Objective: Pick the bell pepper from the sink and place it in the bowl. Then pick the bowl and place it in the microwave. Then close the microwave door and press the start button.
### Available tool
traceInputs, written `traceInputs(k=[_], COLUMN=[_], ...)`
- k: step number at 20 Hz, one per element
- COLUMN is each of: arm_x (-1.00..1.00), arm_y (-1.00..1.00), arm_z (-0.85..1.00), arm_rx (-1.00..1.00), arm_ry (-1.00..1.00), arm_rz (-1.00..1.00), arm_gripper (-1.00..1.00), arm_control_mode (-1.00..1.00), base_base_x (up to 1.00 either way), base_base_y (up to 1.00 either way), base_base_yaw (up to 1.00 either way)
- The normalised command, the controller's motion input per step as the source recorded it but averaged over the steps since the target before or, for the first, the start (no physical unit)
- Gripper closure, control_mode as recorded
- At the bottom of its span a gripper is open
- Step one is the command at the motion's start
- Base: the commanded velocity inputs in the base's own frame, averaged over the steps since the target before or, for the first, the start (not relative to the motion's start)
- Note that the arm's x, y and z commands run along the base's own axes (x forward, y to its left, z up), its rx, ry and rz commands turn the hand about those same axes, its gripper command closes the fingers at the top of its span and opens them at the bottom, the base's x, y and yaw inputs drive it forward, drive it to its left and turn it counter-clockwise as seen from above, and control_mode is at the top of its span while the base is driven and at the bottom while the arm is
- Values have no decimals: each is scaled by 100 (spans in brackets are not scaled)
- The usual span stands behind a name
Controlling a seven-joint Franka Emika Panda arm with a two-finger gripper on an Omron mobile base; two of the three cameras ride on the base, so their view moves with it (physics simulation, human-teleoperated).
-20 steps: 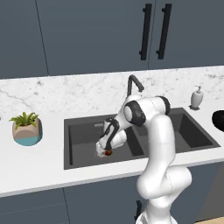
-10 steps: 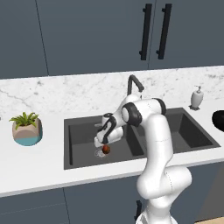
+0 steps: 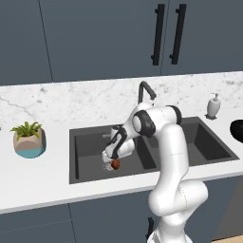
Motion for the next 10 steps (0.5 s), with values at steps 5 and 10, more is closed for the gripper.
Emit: traceInputs(k=[5, 10], arm_x=[-3, 0], arm_y=[-1, 0], arm_z=[0, -5], arm_rx=[0, 0], arm_ry=[0, 0], arm_rz=[-10, -9], arm_gripper=[-100, -100], arm_control_mode=[-100, -100], base_base_x=[0, 0], base_base_y=[0, 0], base_base_yaw=[0, 0])
